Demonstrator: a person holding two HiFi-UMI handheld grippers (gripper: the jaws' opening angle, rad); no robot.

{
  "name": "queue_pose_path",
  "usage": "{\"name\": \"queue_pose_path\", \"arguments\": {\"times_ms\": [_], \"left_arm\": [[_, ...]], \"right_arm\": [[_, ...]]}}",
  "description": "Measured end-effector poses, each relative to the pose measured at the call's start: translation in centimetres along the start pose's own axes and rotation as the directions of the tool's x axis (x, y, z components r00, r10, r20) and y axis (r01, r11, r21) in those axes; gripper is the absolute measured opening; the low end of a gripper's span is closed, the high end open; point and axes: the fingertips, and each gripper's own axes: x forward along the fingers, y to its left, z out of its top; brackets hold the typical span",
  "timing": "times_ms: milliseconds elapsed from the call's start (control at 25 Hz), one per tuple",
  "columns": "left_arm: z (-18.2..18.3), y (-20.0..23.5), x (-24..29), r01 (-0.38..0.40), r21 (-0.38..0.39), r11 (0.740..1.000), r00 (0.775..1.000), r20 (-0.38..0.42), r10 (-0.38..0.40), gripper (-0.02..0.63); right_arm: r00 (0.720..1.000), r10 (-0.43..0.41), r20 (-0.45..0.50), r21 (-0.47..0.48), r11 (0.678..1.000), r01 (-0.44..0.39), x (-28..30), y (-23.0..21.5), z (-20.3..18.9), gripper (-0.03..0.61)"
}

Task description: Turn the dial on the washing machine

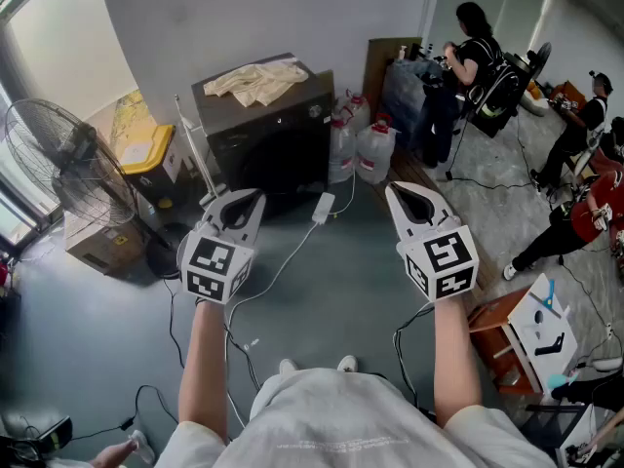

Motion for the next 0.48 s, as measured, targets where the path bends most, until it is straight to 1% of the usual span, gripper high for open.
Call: {"name": "queue_pose_path", "arguments": {"times_ms": [320, 480], "left_arm": [[-0.2, -1.6, 1.2, -0.017, -0.011, 1.000, 1.000, -0.025, 0.017, 0.012], [-0.4, -3.2, 2.0, -0.030, -0.028, 0.999, 0.999, -0.040, 0.029, 0.012]], "right_arm": [[1.000, 0.022, 0.012, 0.015, 1.000, -0.022, 0.0, -1.6, -1.3, 0.015], [0.998, 0.059, 0.037, 0.048, 0.997, -0.061, -0.6, -2.5, -1.7, 0.015]]}}
